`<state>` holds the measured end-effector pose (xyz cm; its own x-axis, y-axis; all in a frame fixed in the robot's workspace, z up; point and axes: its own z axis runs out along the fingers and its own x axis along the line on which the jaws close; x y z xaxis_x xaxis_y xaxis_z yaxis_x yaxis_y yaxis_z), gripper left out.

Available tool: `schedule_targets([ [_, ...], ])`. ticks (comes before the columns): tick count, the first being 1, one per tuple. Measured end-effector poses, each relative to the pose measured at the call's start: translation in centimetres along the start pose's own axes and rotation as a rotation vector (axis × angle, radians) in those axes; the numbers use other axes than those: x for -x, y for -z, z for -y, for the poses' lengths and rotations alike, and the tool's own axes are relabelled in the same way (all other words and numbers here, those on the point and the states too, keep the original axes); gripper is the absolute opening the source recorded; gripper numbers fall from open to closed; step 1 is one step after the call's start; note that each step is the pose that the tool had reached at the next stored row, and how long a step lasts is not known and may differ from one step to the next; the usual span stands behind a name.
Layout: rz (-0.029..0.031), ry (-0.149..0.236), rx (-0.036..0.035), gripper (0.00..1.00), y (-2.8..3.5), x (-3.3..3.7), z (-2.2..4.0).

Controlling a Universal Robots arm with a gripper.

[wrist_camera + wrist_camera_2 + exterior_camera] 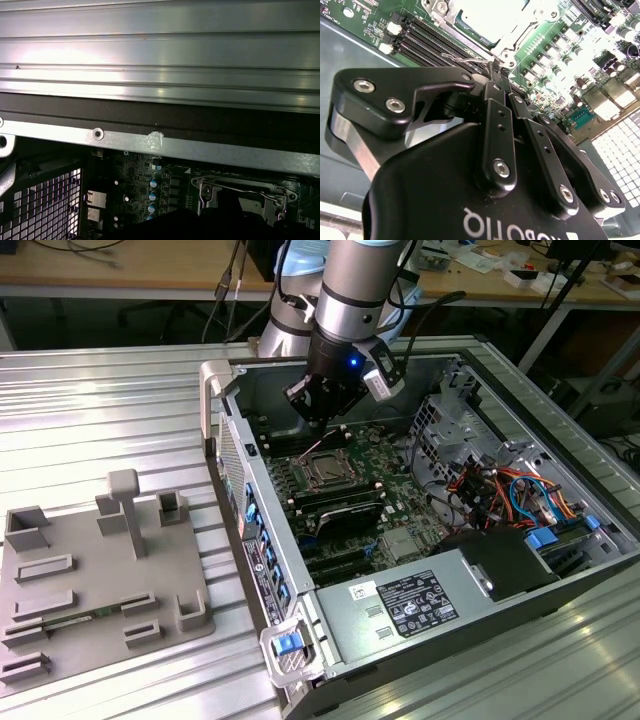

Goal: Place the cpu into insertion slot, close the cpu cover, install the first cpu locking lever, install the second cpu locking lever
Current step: 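Install the first cpu locking lever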

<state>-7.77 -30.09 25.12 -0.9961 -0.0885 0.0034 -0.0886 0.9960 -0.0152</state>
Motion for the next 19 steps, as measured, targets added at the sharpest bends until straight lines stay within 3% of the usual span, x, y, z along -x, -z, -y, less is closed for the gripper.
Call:
schedule_targets([
  [19,0.0001,0.000,0.0000,0.11,-0.25,-0.05,0.02],
])
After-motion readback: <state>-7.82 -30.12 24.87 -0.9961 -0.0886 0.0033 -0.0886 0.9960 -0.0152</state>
